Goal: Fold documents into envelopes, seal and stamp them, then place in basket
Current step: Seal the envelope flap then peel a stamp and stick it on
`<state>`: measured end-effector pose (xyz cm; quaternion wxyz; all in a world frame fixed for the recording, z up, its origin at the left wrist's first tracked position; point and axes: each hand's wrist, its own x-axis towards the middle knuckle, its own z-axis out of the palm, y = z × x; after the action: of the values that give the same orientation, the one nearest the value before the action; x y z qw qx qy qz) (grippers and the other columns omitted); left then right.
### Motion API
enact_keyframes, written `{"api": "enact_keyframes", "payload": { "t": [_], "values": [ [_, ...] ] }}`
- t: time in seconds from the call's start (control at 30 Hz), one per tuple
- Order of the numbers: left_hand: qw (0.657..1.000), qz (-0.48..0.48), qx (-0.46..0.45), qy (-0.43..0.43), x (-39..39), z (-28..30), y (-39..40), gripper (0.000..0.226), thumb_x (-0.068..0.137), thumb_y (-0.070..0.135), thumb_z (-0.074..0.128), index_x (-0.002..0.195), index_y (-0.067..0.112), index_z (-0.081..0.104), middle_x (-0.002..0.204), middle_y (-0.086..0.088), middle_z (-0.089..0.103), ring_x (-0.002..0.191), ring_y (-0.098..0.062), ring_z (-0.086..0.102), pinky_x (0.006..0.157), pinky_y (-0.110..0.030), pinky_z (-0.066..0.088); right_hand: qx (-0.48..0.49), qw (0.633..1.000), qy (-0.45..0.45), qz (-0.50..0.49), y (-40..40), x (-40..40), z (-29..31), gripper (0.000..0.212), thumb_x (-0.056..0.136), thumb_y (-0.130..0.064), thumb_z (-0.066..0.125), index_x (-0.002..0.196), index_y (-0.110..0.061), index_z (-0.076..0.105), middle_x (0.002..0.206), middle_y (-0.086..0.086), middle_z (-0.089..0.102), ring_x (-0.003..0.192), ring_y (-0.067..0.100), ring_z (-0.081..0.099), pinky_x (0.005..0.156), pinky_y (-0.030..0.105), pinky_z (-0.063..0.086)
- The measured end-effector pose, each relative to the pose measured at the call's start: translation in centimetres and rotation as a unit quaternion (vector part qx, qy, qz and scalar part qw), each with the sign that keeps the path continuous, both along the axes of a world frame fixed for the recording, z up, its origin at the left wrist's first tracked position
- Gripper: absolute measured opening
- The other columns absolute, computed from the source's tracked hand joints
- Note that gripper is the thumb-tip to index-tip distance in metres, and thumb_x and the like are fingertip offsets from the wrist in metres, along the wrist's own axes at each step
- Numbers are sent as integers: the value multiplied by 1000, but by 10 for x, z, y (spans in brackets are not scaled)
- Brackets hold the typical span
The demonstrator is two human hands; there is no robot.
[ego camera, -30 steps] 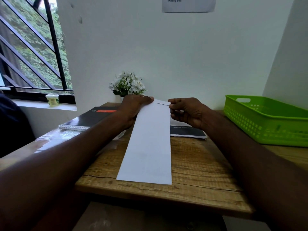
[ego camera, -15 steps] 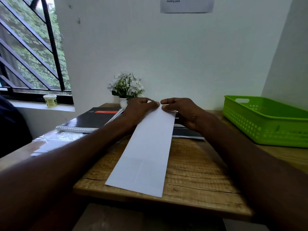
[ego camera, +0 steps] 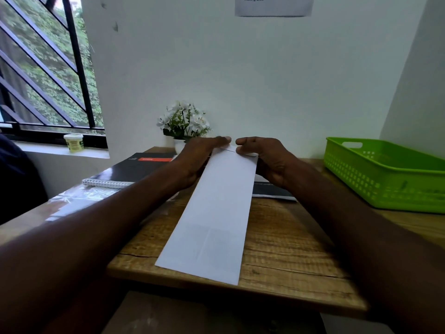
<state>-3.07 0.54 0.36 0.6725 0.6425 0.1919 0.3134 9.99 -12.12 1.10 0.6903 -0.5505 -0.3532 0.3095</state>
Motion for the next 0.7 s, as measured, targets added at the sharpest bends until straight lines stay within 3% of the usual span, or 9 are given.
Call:
{"api": "enact_keyframes", "payload": {
  "t": [0.1,0.2,0.37,0.53,0.63,0.7],
  "values": [
    [1000,1,22,-2,0,-1,-1,18,85,12,78,96,0,71,91,-22,72,77,-32,70,74,-40,60,0,1000,2,-2,1,-2,1,21,86,6,69,103,-6,73,91,10,72,78,21,71,60,26,58],
    [999,38,33,-12,-3,3,0,16,88,9,76,96,-2,70,86,-19,71,70,-30,69,65,-36,60,-5,1000,20,-2,-2,2,1,18,87,5,71,102,-5,72,92,12,72,78,22,72,61,27,60],
    [997,63,34,-24,-2,2,2,14,87,10,77,90,0,69,92,-23,70,81,-33,68,82,-50,58,7,998,49,-45,-6,6,2,17,85,4,71,99,-6,70,84,11,68,70,21,67,64,29,61],
    [995,83,12,-59,-3,1,9,19,90,7,74,76,5,63,78,-17,67,63,-25,65,61,-31,59,32,987,70,-141,-12,14,3,7,89,-11,71,96,-10,69,79,3,66,64,16,59,54,24,49],
    [995,80,34,-51,-2,-2,5,20,91,10,75,75,6,62,72,-13,66,58,-22,64,58,-28,57,8,992,60,-110,-12,14,1,19,88,-22,76,104,-14,71,88,2,71,70,16,63,56,25,50],
    [995,68,57,-44,-1,-3,2,15,92,13,75,86,2,66,75,-14,68,59,-21,65,58,-28,57,-21,997,33,-73,-10,9,0,32,85,-31,80,111,-15,72,96,5,74,78,18,67,63,28,53]
  ]
}}
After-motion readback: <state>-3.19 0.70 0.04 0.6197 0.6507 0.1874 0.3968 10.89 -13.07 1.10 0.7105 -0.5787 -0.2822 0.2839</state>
